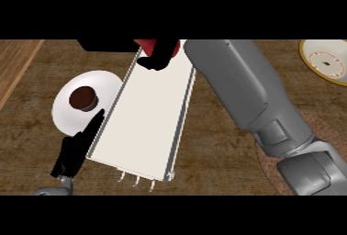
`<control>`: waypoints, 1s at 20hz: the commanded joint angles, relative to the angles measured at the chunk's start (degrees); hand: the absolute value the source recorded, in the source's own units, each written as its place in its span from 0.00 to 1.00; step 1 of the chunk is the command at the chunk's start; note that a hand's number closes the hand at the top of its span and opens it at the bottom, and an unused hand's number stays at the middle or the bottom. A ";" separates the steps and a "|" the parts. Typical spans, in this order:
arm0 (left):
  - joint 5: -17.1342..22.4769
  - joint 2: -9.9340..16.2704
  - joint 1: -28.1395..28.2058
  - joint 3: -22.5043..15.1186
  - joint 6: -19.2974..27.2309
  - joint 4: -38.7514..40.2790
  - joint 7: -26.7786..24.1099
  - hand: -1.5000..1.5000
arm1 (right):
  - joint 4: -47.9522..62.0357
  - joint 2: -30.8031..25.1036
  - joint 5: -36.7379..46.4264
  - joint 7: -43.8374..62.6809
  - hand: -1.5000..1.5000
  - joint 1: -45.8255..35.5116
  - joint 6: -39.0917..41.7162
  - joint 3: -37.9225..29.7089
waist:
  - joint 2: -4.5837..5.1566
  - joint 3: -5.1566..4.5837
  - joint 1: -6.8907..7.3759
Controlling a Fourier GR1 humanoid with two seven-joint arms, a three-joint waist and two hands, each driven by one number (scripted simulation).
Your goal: Pick the pear from the placemat and place it in the tiered shelf
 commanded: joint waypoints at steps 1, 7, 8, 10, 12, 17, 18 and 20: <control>-0.93 -1.39 -2.73 -1.06 0.76 -0.51 2.02 0.50 | 7.10 2.74 0.74 -0.60 1.00 -1.82 -5.09 4.08 | 0.40 -0.03 1.21; -1.43 -1.95 -2.47 -1.87 0.28 1.00 0.83 0.50 | 10.65 2.85 -13.96 0.07 1.00 1.52 9.80 0.83 | 0.40 -0.03 2.88; -1.35 -1.38 -3.22 -1.24 -0.06 2.33 -0.42 0.50 | 12.12 2.85 -17.31 2.68 0.00 1.95 12.00 -1.30 | 0.50 -0.10 2.99; -0.97 -1.12 -3.72 -1.15 -0.73 2.46 0.27 0.50 | 14.96 2.85 -21.68 5.36 0.00 1.68 14.99 -4.00 | 0.55 -0.08 3.00; -0.89 -1.68 -4.08 -1.44 -1.09 3.83 -0.97 0.50 | 16.76 2.85 -26.52 6.46 0.00 0.92 15.82 -4.88 | 0.77 -0.14 4.19; 0.00 -0.35 -6.15 0.72 -1.55 4.60 0.27 0.50 | 19.22 2.85 -38.02 10.29 0.00 -3.91 15.26 -10.85 | 0.21 -0.05 2.68; -1.08 -1.40 -3.33 -1.25 -0.61 1.15 1.22 0.50 | 20.54 2.85 -38.46 8.87 0.00 -2.92 12.57 -10.50 | 0.28 -0.01 3.50; -1.47 -1.59 -2.47 -1.07 0.08 1.66 -0.12 0.50 | 19.69 2.86 -40.42 9.48 0.00 -4.58 7.56 -14.46 | 0.16 0.01 2.03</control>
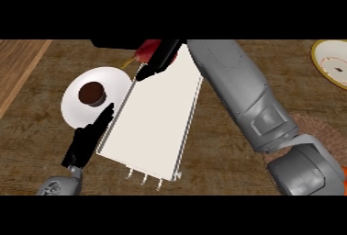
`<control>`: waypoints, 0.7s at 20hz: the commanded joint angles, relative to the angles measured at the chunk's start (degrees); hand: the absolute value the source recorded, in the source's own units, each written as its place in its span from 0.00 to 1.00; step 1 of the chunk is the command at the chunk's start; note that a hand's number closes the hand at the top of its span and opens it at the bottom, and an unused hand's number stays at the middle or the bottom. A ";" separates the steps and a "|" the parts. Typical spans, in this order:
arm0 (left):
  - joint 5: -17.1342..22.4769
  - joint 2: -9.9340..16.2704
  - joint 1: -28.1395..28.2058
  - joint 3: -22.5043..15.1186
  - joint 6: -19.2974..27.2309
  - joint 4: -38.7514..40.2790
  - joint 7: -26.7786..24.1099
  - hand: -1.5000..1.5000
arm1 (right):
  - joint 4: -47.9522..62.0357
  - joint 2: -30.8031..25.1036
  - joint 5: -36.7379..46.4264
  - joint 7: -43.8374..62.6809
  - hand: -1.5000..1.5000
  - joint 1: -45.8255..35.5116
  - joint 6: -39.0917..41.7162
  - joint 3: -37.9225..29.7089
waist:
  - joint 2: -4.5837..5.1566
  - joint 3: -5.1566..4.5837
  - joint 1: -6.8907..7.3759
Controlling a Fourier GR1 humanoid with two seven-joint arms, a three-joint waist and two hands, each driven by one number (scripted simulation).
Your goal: Pick the pear from the placemat and place it in the tiered shelf
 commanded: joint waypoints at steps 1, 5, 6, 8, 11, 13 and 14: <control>0.25 0.27 0.50 0.82 -0.13 1.32 -1.30 0.50 | 1.83 0.33 -5.89 0.04 0.00 -0.75 -6.74 -4.74 | 0.19 -0.04 -1.11; -0.20 0.87 1.38 1.41 0.90 -0.61 -0.46 0.50 | 1.49 -4.51 -8.20 2.01 0.00 -3.27 -12.42 -10.52 | 0.33 0.01 -1.89; -0.49 -0.19 -0.14 0.95 1.28 0.64 -0.77 0.50 | 1.48 -4.28 -7.71 0.55 0.00 -2.12 -15.37 -10.50 | 0.41 -0.01 -2.45; -0.51 -0.15 3.82 -0.81 0.40 -3.97 0.70 0.50 | 2.90 -9.26 -6.99 0.50 0.00 -1.10 -16.80 -11.00 | 0.54 0.05 -1.02; -0.33 -0.96 0.27 0.41 1.45 -1.11 0.04 0.50 | 4.95 -16.50 -6.81 2.36 0.00 0.50 -15.41 -11.82 | 1.15 0.03 -1.71; 0.78 0.02 -0.30 1.56 0.34 -0.81 0.54 0.50 | 5.74 -20.86 -6.48 2.86 0.00 1.15 -11.79 -11.76 | 1.20 0.06 -1.51; -0.90 -0.09 -0.96 0.29 0.78 -0.65 0.32 0.50 | 6.44 -21.42 -6.09 3.15 0.00 0.55 -10.75 -11.49 | 1.40 0.05 -0.96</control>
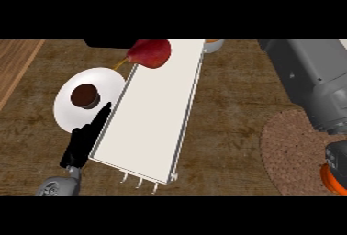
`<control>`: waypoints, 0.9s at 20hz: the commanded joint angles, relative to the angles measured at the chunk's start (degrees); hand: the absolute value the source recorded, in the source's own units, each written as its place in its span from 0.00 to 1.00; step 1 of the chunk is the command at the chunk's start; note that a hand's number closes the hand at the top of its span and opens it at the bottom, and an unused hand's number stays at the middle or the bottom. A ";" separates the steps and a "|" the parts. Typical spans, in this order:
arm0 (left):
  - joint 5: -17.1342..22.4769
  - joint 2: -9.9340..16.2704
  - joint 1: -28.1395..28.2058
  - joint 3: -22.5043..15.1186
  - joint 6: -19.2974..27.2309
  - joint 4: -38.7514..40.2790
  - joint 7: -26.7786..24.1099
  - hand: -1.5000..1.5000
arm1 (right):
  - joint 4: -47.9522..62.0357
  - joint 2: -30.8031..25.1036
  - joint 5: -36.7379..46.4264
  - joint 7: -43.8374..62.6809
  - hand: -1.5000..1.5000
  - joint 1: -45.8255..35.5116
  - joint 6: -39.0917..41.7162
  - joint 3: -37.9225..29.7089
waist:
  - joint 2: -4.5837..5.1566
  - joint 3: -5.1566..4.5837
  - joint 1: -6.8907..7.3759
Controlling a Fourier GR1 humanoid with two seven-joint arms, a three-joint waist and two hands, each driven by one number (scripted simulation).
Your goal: Pick the pear from the placemat and place it in the tiered shelf
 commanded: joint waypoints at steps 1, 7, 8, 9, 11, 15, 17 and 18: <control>-1.27 -1.82 1.10 -1.63 1.28 -0.37 -0.76 0.50 | 1.78 -8.08 0.06 -1.57 0.00 3.06 5.71 -0.88 | 0.50 0.06 0.76; -0.74 -1.23 -0.51 -1.31 0.03 -0.12 -0.96 0.50 | 2.06 -15.17 1.16 -5.99 0.00 5.50 13.89 -0.47 | 1.26 0.15 1.91; 0.18 0.01 -0.87 -0.56 -1.35 -0.63 0.16 0.50 | 1.92 -14.42 1.53 -7.67 0.00 6.06 13.72 -0.22 | 0.97 0.15 1.95; -0.79 -1.08 -2.24 -1.22 -0.29 0.52 -0.44 0.50 | 2.38 -14.09 2.10 -8.73 0.00 7.08 13.51 0.20 | 1.70 0.17 2.49; -1.16 -0.57 -0.97 -1.25 -0.46 0.97 -1.03 0.50 | 2.01 -15.79 2.51 -9.62 0.00 6.47 15.68 0.42 | 1.33 0.16 2.46; -1.39 -1.34 -1.13 -2.05 -0.39 0.37 -1.25 0.50 | 2.09 -17.44 4.16 -12.61 0.00 7.85 18.31 1.64 | 1.67 0.21 3.41; -0.91 -1.07 -2.11 -1.51 -0.57 -0.32 -0.05 0.50 | 2.93 -19.40 4.56 -10.56 0.00 6.00 19.62 1.80 | 1.54 0.20 3.56; -0.24 -0.91 -0.11 -1.37 -1.30 0.11 -1.15 0.50 | 2.78 -18.53 5.44 -12.74 0.00 7.81 18.61 2.48 | 1.61 0.19 3.90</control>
